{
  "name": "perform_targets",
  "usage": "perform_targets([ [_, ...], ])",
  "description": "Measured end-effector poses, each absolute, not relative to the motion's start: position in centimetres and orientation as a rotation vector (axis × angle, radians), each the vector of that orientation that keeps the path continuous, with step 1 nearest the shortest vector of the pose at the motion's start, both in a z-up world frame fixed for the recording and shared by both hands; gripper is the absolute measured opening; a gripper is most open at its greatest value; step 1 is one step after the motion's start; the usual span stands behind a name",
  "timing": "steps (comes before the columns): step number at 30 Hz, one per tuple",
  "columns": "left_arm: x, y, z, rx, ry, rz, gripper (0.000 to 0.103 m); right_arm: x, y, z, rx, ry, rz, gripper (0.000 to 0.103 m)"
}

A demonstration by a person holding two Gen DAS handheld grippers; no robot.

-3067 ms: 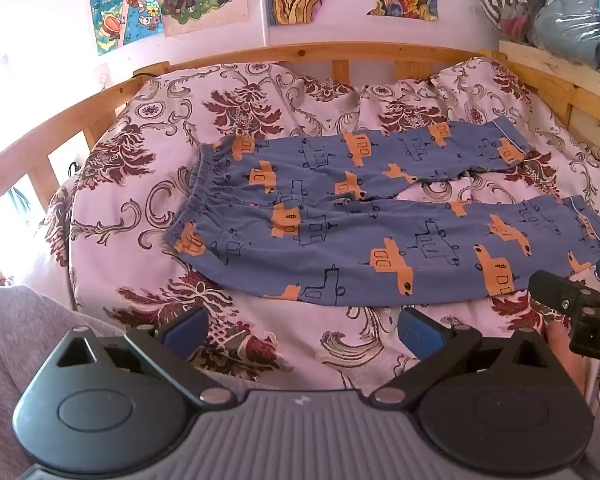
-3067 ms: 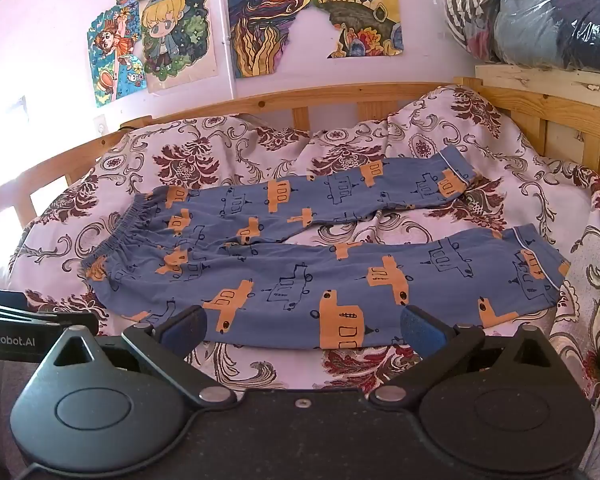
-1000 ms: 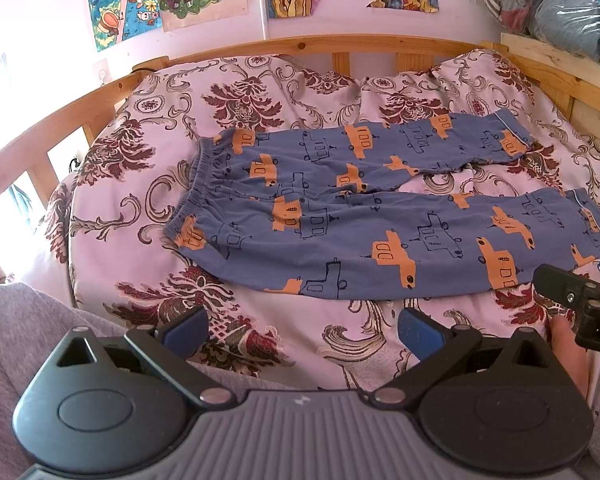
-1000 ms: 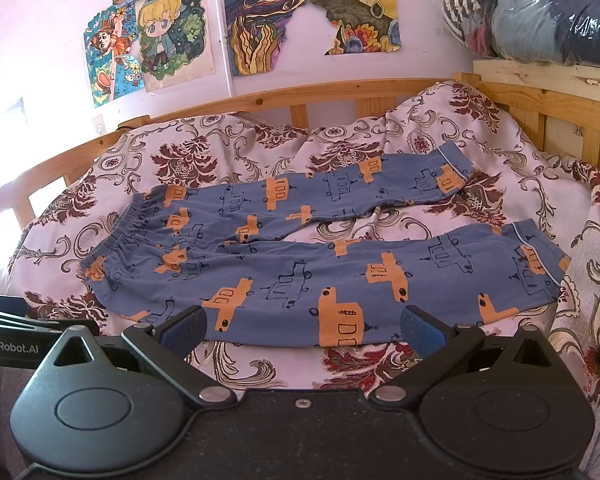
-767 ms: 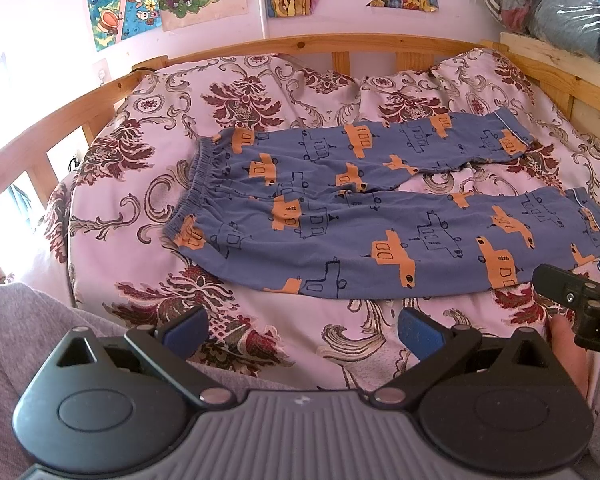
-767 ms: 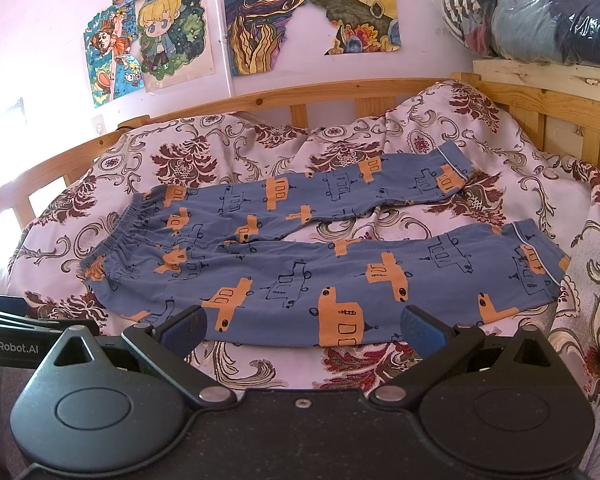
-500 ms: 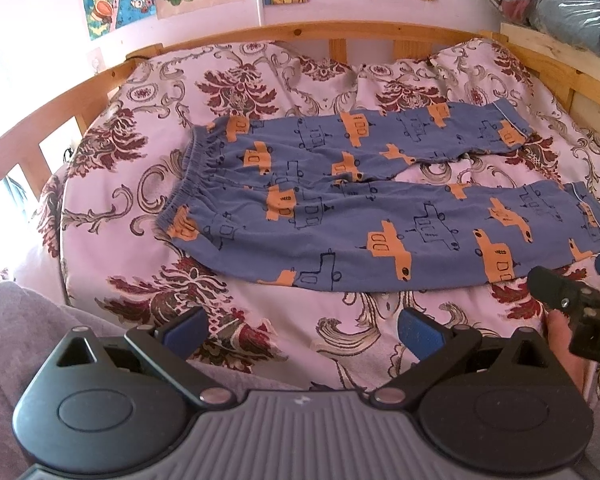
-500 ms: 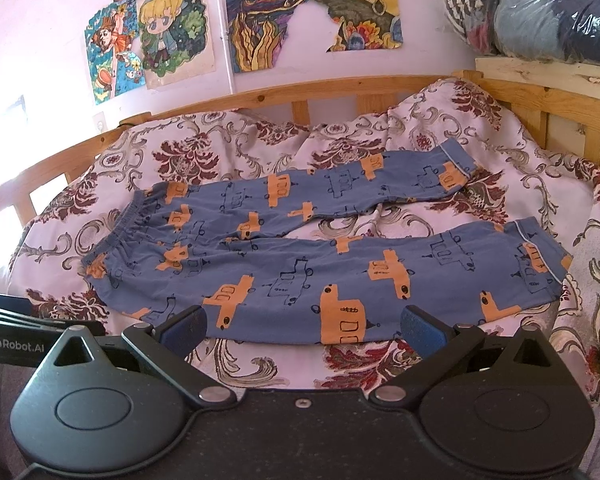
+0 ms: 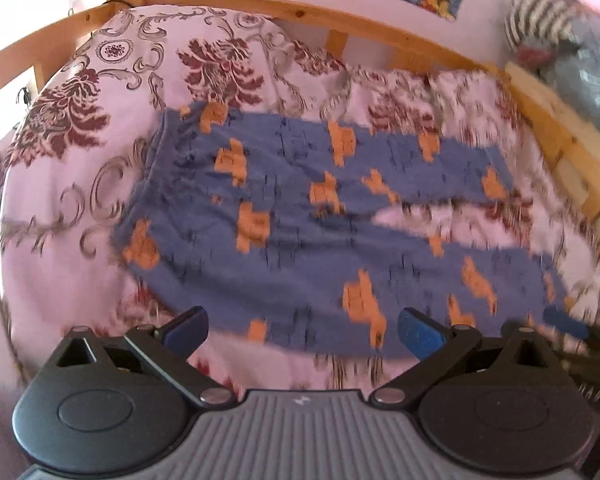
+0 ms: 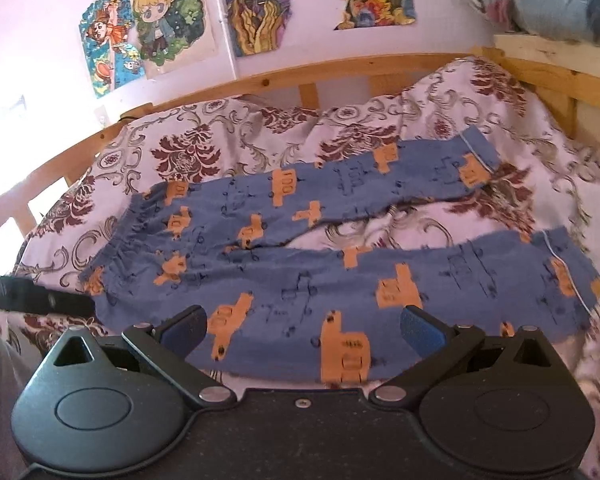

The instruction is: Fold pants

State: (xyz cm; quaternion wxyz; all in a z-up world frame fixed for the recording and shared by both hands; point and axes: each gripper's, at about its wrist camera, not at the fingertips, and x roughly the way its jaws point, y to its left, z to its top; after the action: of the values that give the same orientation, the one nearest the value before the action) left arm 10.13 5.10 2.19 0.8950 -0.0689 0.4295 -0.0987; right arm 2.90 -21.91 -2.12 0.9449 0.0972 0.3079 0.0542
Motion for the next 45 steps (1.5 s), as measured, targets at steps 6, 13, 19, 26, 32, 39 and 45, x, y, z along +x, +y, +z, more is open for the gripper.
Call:
perform_targets([
  [6,16.6,8.2,3.7,-0.059,0.815,-0.228,0.103,7.5,-22.3,-2.5,0.129,0.657,0.146,0.102],
  [13,25.7,13.0,2.8,0.028,0.779,-0.294,0.103,13.4,-21.5,-2.7,0.021,0.658,0.237,0.102],
  [19,32.5,14.4,2.4,0.268,0.727,-0.390,0.103,20.0,-20.0,-2.7,-0.122,0.649,0.367,0.102],
  [26,38.2,13.9,0.3,0.437,0.849,-0.573,0.103,28.1,-17.2,-3.7,-0.213,0.680,0.468,0.102],
  [32,41.5,14.2,-1.0,0.438,0.984,-0.645,0.103,34.2,-15.2,-4.8,-0.314,0.704,0.544,0.102],
  [39,43.0,14.7,-1.0,0.366,0.990,-0.664,0.079,40.6,-13.3,-5.5,-0.395,0.725,0.616,0.089],
  [45,44.5,14.8,-1.6,0.320,1.044,-0.683,0.041,44.2,-13.2,-6.2,-0.425,0.786,0.621,0.071],
])
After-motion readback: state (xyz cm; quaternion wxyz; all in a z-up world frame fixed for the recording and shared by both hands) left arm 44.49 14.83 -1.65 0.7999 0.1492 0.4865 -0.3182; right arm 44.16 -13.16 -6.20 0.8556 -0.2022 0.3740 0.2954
